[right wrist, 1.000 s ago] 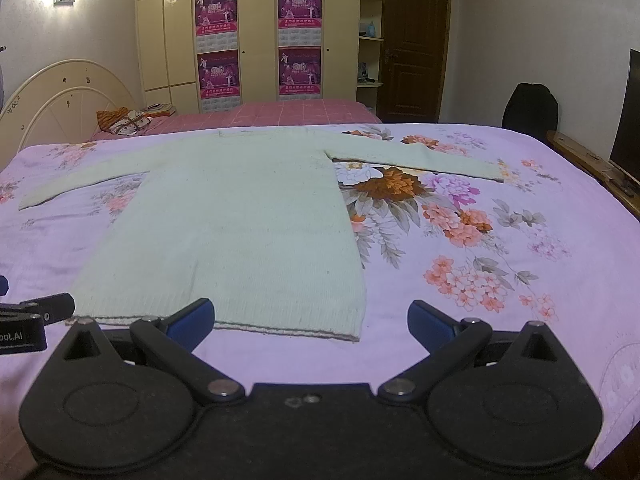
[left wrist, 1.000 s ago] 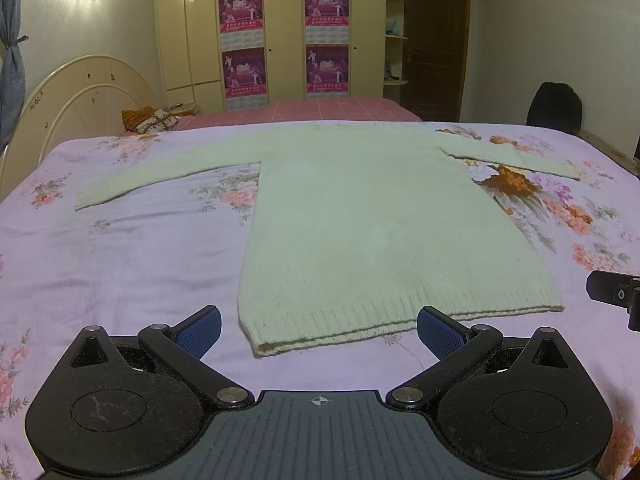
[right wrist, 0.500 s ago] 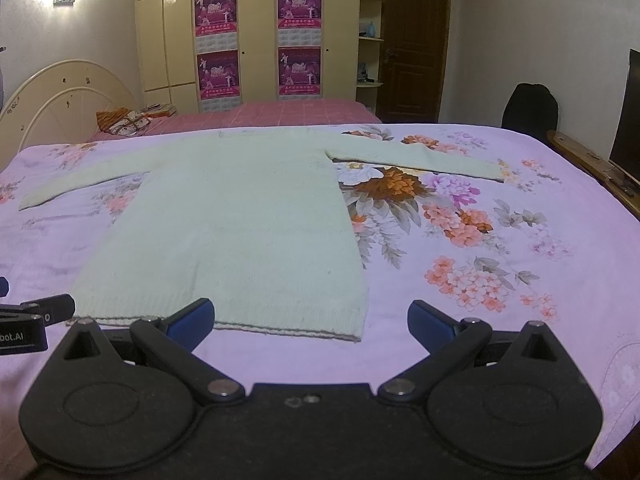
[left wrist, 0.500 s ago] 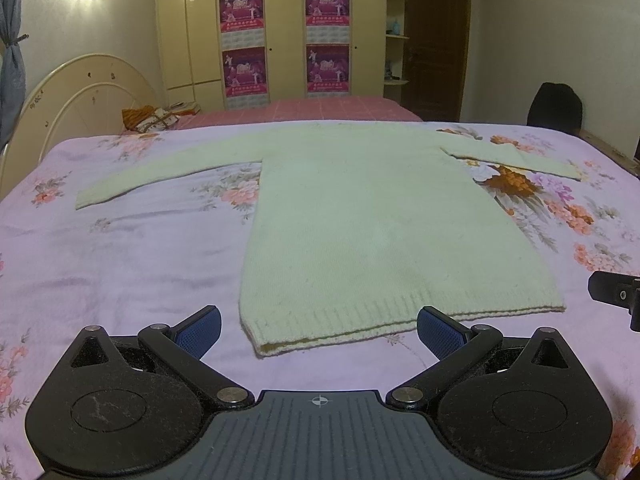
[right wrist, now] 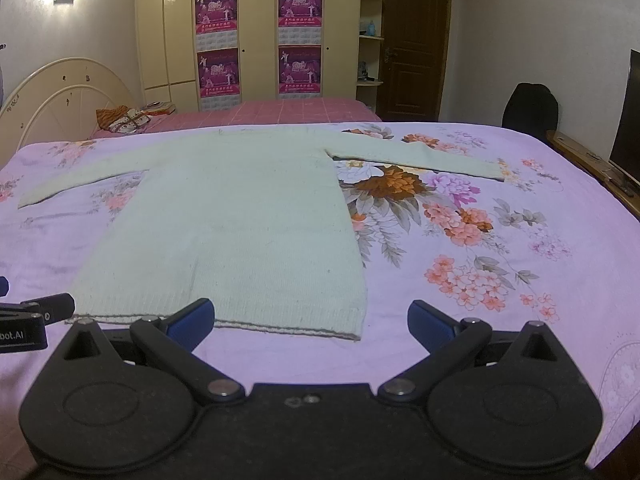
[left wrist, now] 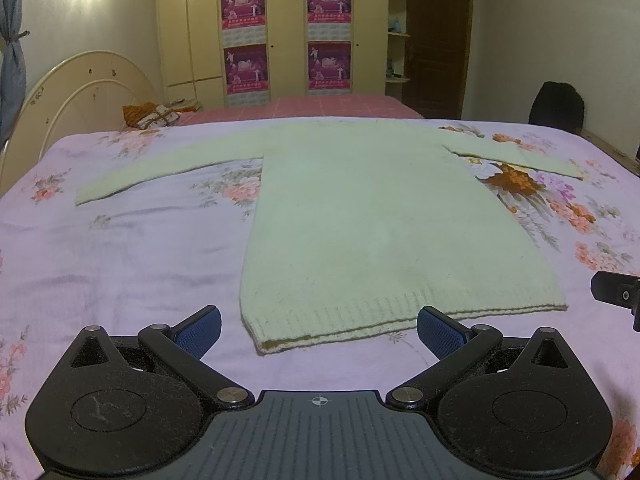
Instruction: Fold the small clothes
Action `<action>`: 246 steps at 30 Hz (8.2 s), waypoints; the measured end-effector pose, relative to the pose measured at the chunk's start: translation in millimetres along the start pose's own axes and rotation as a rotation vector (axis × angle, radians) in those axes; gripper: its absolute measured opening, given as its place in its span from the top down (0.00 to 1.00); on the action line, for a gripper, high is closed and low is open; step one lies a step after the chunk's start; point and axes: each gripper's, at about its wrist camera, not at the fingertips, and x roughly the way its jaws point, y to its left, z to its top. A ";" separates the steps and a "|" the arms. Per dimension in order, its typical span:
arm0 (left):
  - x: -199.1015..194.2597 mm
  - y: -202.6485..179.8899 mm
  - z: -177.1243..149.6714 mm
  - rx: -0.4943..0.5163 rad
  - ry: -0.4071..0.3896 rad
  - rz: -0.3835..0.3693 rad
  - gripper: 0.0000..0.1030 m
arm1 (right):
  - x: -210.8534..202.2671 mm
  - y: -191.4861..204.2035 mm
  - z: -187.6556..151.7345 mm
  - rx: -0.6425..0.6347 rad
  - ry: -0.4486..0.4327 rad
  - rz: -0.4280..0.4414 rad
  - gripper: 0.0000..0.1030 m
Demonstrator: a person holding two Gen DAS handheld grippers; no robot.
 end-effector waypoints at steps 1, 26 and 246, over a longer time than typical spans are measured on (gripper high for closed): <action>0.5 0.0 -0.2 0.000 0.001 0.000 0.00 | 0.2 -0.3 -0.3 0.000 0.000 -0.001 0.01; 53.2 39.7 31.7 -0.141 -0.036 -0.071 0.00 | 33.3 -30.7 10.5 0.084 0.062 0.007 0.01; 442.9 30.0 231.0 0.027 -0.043 -0.074 0.18 | 430.7 -29.1 212.6 -0.056 0.023 0.177 0.78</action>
